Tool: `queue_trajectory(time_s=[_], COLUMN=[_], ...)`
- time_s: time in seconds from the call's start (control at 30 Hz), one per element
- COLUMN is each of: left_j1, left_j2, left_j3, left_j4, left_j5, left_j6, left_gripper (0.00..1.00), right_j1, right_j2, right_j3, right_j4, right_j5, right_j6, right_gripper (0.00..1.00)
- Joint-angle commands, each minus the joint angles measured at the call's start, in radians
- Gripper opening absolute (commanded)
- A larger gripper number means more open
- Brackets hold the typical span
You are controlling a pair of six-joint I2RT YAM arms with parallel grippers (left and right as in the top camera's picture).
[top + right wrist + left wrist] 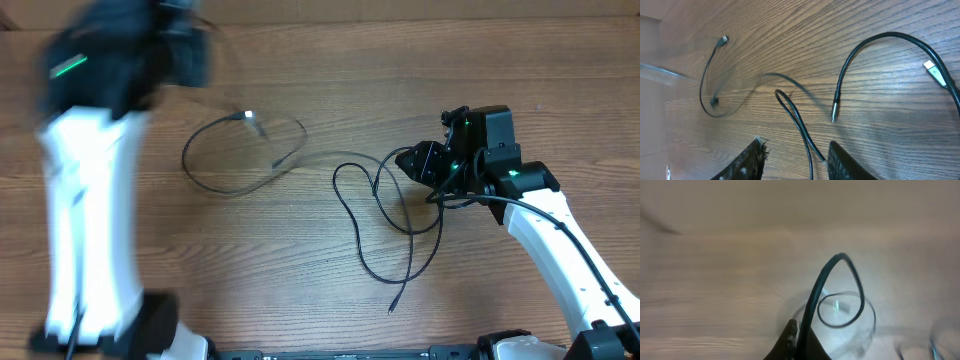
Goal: Untangle cables
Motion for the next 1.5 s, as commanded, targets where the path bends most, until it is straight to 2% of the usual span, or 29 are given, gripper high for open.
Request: queue_trajectory(time_s=[0.0,0.27,0.5,0.7,1.17,1.37,1.47], left_j1=[0.124,0.410,0.572,0.658,0.880,0.916,0.908], left_j2=[-0.056,-0.034,0.054,0.123,0.129,0.129,0.129], left_j3=[0.003,0.001,0.001,0.001,0.003,0.003,0.003], left_j4=[0.023,0.049,0.072,0.097,0.291,0.320,0.315], left_j5=[-0.069,-0.136,-0.135,-0.140,-0.140,-0.123,-0.043], left_j6=[-0.043,-0.118,-0.198,-0.245,-0.512,-0.556,-0.555], left_gripper=[0.04,0.04,0.04,0.04,0.04,0.04,0.04], right_j1=[0.002,0.002,0.002,0.002,0.002,0.002,0.002], right_j2=[-0.004,-0.004,-0.004,-0.004,-0.004,-0.004,-0.004], right_j3=[0.001,0.001,0.001,0.001,0.001,0.001,0.001], right_j4=[0.003,0.003,0.002,0.002,0.002,0.002,0.003], right_j5=[0.010,0.010,0.010,0.010,0.021,0.029,0.029], right_j6=[-0.008,-0.008,-0.008,-0.008,-0.008,-0.008,-0.008], right_gripper=[0.39,0.39,0.39,0.39,0.39,0.39,0.39])
